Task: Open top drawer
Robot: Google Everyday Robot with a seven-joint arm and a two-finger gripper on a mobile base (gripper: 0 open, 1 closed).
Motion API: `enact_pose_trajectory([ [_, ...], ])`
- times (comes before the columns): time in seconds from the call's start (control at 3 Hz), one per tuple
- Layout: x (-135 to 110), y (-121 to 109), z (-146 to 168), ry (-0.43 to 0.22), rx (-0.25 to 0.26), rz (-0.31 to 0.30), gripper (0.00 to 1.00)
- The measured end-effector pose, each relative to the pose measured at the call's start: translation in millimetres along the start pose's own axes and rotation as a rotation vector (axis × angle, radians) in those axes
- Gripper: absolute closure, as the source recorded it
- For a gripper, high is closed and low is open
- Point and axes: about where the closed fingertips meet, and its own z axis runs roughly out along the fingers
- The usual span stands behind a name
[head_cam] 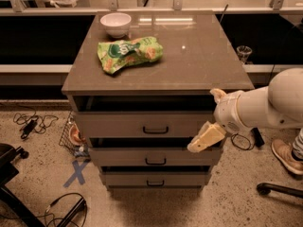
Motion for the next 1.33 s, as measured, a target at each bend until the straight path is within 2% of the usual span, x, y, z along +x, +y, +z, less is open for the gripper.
enact_pose_trajectory([
  [0.33,4,-8,12,-0.018,0.011,0.011,0.00],
  [0.67,1,-5,8,0.004,0.020,-0.008,0.00],
  [1.0,14,3,22,0.076,0.021,-0.032,0.00],
  [1.33,25,-5,54,0.148,0.016,-0.096,0.00],
])
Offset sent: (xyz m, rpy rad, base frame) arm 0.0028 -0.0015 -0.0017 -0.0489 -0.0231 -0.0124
